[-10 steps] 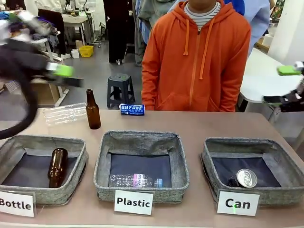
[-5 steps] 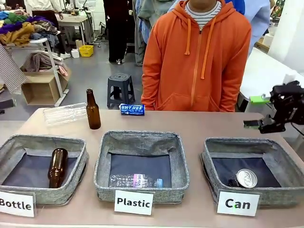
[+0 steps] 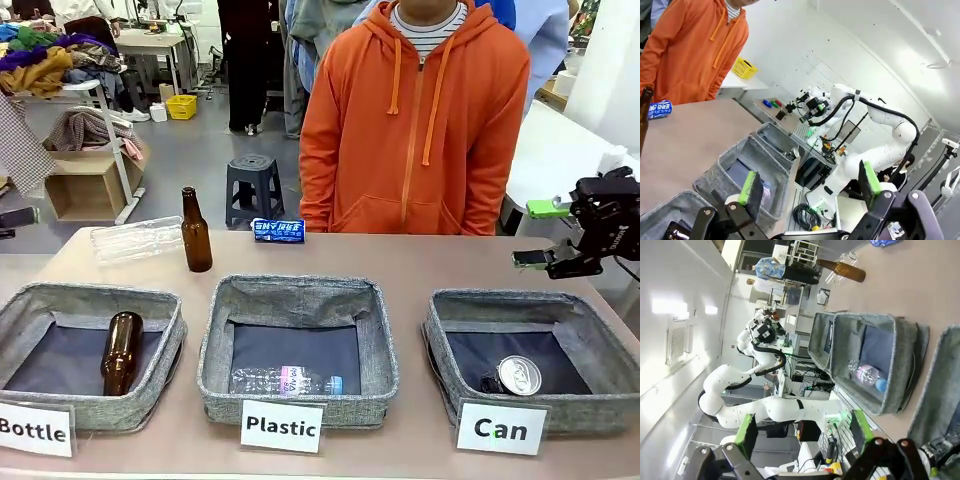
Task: Sort the can waste into the basket.
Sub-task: Pick up the can waste from the table and place it in the right Fabric basket.
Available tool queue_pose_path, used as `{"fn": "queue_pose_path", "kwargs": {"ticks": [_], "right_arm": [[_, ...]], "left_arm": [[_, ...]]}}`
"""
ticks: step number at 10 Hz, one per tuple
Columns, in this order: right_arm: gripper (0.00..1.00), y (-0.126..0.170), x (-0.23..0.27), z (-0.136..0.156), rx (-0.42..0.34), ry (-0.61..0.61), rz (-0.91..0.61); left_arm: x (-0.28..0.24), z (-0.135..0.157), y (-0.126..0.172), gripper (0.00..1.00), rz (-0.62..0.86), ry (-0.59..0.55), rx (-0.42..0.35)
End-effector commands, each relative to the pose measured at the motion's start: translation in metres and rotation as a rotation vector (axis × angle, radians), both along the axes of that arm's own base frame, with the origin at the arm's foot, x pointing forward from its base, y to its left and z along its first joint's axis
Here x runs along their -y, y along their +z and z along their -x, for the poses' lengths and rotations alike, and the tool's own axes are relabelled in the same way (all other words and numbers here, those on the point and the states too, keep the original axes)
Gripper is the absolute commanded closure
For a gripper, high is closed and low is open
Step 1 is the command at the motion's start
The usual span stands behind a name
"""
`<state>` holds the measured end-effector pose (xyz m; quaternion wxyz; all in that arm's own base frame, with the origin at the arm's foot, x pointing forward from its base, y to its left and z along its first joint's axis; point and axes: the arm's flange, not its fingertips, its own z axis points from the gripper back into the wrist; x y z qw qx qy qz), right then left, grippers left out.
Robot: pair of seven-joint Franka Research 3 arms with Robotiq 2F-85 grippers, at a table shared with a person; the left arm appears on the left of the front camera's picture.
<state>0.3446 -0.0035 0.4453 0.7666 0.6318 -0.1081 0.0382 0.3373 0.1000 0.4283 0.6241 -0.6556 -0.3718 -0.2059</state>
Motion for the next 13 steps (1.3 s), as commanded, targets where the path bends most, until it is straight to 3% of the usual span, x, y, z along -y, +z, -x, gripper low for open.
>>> {"fn": "queue_pose_path", "kwargs": {"ticks": [1,6,8,11,13], "right_arm": [[0.0,0.004,-0.003,0.0,-0.008,-0.002,-0.02],[0.0,0.004,-0.003,0.0,-0.008,-0.002,-0.02],[0.0,0.004,-0.003,0.0,-0.008,-0.002,-0.02],[0.0,0.004,-0.003,0.0,-0.008,-0.002,-0.02],[0.0,0.004,-0.003,0.0,-0.008,-0.002,-0.02]], "left_arm": [[-0.001,0.002,0.003,0.0,0.003,0.012,-0.012],[-0.002,0.001,0.001,0.0,0.0,0.005,-0.001],[0.031,-0.044,0.039,0.0,-0.159,0.006,0.002],[0.106,-0.135,0.115,0.0,-0.365,-0.092,-0.098],[0.108,-0.18,0.129,0.0,-0.386,-0.066,-0.172]]}}
